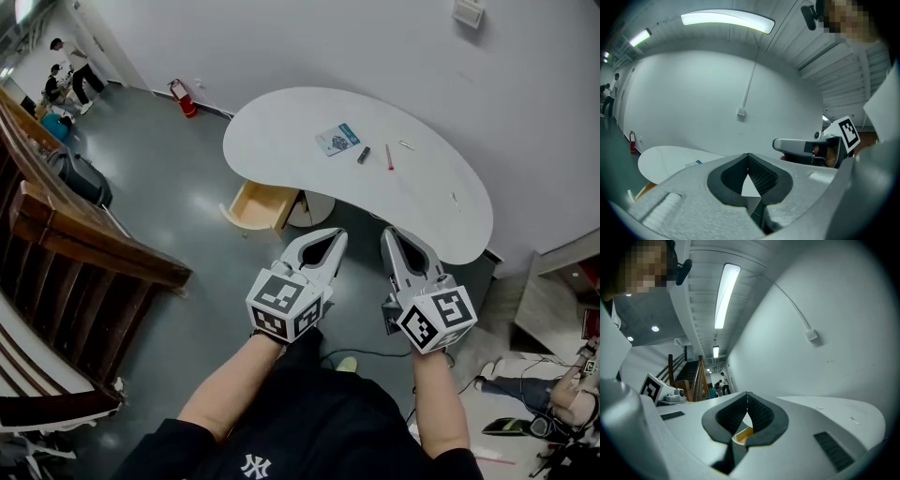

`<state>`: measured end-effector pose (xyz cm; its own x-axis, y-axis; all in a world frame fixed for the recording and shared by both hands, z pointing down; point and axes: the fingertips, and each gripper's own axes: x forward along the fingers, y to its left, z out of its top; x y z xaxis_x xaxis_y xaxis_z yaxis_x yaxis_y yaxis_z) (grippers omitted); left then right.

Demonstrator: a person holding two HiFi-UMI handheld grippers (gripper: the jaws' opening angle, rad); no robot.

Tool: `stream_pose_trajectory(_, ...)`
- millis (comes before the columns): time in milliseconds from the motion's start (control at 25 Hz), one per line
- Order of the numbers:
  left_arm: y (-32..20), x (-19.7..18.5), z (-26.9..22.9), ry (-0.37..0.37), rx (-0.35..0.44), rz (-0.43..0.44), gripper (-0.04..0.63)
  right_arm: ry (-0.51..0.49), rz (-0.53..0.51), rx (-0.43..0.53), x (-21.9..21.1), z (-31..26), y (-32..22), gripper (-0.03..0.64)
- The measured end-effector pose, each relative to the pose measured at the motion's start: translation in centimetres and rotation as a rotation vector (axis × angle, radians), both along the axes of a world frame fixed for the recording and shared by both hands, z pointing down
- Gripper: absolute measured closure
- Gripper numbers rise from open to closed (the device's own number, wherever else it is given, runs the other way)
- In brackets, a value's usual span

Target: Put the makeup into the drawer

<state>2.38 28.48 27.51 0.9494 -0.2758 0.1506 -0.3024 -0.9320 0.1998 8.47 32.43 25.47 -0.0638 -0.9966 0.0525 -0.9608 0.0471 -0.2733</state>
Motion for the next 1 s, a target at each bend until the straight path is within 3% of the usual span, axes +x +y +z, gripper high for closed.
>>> stream_pose_trajectory(480,-14.2,2.2,1.7,-0.017,0.008,0.087,0.586,0.021,0.075,-0.045,0.5,1.1,-13.6,0.601)
stream_pose_trajectory(1000,-20.3,4.2,1.9,-0.022,0.015,0.1,0.586,0.052,0.084,-0.047,2.1,0.5,-18.9,0.601)
